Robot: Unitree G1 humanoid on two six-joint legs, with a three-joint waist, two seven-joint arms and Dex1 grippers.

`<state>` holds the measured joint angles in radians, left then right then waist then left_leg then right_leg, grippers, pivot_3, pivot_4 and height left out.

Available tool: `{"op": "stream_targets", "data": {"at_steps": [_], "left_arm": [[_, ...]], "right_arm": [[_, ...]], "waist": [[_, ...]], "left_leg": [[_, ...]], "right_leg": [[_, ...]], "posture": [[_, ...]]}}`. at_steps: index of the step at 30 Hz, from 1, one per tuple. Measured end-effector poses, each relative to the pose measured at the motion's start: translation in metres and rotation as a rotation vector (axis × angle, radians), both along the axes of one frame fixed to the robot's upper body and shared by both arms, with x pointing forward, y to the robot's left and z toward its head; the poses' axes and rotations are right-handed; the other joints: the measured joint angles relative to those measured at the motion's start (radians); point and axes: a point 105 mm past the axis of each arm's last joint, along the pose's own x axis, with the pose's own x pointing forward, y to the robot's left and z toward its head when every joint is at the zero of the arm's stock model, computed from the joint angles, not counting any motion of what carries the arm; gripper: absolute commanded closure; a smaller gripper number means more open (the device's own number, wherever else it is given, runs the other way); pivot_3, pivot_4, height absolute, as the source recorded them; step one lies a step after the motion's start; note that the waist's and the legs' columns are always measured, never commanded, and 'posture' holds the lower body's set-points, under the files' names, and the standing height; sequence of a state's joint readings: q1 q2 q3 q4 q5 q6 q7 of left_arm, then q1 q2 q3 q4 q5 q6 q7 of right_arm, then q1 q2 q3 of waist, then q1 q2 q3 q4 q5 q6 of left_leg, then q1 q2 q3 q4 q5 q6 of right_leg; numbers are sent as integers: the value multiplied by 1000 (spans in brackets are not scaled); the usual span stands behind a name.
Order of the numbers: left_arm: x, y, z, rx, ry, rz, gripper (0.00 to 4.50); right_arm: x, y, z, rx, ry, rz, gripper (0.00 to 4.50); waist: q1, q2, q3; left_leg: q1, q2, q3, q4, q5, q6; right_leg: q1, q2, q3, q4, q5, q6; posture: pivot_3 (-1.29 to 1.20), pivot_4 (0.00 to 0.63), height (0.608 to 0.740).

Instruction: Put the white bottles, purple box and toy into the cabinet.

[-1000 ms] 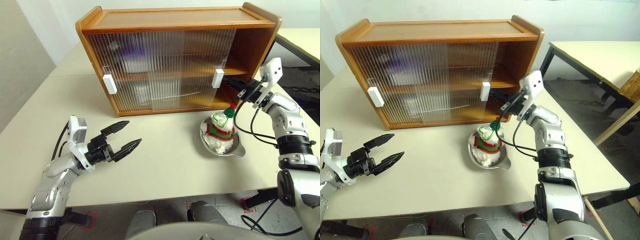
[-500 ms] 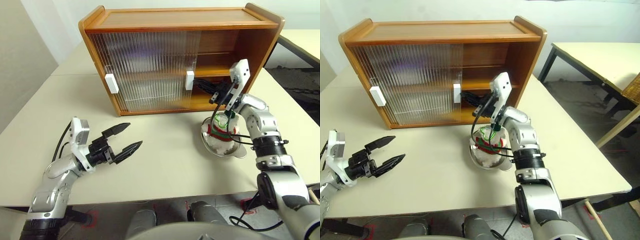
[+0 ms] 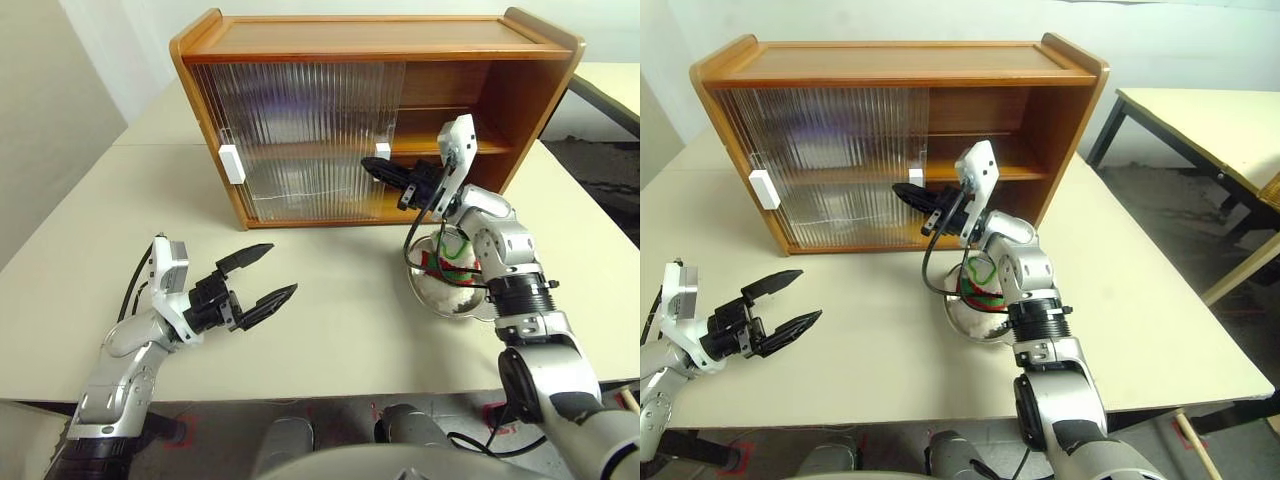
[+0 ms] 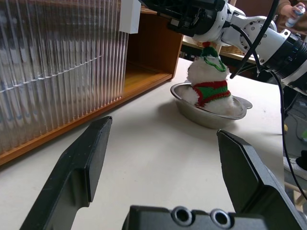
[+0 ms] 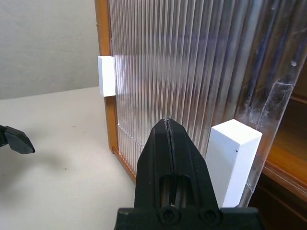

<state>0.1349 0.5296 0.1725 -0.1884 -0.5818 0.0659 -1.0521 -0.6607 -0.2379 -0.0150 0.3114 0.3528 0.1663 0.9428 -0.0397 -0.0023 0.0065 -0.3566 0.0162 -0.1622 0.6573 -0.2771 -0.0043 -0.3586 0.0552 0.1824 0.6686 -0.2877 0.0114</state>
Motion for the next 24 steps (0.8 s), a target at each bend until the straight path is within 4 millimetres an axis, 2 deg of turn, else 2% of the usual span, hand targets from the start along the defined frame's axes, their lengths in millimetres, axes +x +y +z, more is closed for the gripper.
{"op": "stream_targets", "data": {"at_steps": [2, 3, 6, 8, 10, 13, 15, 17, 20, 22, 24], "left_arm": [[0, -1, 1, -6, -7, -1, 0], [0, -1, 2, -12, -12, -2, 0], [0, -1, 5, -31, -30, -3, 0], [0, -1, 7, -38, -39, -4, 0], [1, -2, 11, -64, -55, -8, 0], [3, -2, 17, -96, -80, -4, 0], [5, -1, 22, -120, -95, -3, 0], [6, -1, 24, -130, -107, -3, 0], [6, -2, 25, -136, -109, -3, 0], [7, -2, 26, -136, -112, -4, 0], [8, -3, 26, -135, -114, -7, 0]], "right_arm": [[-1, -13, 6, 10, 17, 4, 4123], [-4, -26, 13, 11, 22, 17, 3870], [-23, -67, 32, -63, 52, 84, 2812], [-34, -85, 31, -126, 108, 102, 2130], [-45, -105, 21, -177, 234, 104, 1382], [-56, -143, 17, -241, 373, 5, 154], [-63, -156, 13, -277, 417, -45, 36], [-74, -167, -9, -337, 504, -108, 36], [-86, -173, -38, -372, 631, -161, 36], [-91, -173, -46, -388, 679, -182, 36], [-96, -175, -50, -412, 708, -202, 36]], "waist": [[8, 0, 0], [14, 0, 0], [34, -1, -1], [36, -4, -3], [37, -4, -2], [38, -4, -2], [34, -4, -2], [33, -7, -3], [23, -6, -3], [17, -5, -3], [16, -5, -3]], "left_leg": [[-2, 0, 0, 0, 0, -1], [-6, -1, 0, 1, 2, -3], [-9, -2, 0, 2, 10, -18], [-7, -1, 0, 2, 11, -20], [-8, -1, 1, 2, 12, -21], [-7, -2, 2, 3, 12, -21], [-7, -2, 2, 2, 10, -18], [-6, -2, 2, 3, 6, -10], [-6, -3, 2, 4, 5, -8], [-6, -3, 2, 4, 5, -7], [-6, -3, 2, 4, 5, -7]], "right_leg": [[0, 0, -1, 0, 0, 0], [1, 0, -1, 0, 0, 0], [1, -1, -2, 0, -2, -2], [2, 0, -2, 0, -2, -2], [2, 0, -2, 1, -3, -2], [3, 0, -2, 2, -3, -1], [3, 0, -2, 2, -3, 0], [5, 0, -2, 2, -4, 1], [5, 0, -2, 2, -5, 4], [5, 0, -2, 2, -9, 12], [5, 0, -2, 2, -9, 13]], "posture": [[-13, 1, 740], [-13, 1, 740], [-19, 0, 740], [-19, 0, 740], [-26, 0, 740], [-37, 2, 740], [-42, 2, 740], [-50, 1, 740], [-57, 1, 740], [-57, 1, 740], [-62, 5, 740]]}}
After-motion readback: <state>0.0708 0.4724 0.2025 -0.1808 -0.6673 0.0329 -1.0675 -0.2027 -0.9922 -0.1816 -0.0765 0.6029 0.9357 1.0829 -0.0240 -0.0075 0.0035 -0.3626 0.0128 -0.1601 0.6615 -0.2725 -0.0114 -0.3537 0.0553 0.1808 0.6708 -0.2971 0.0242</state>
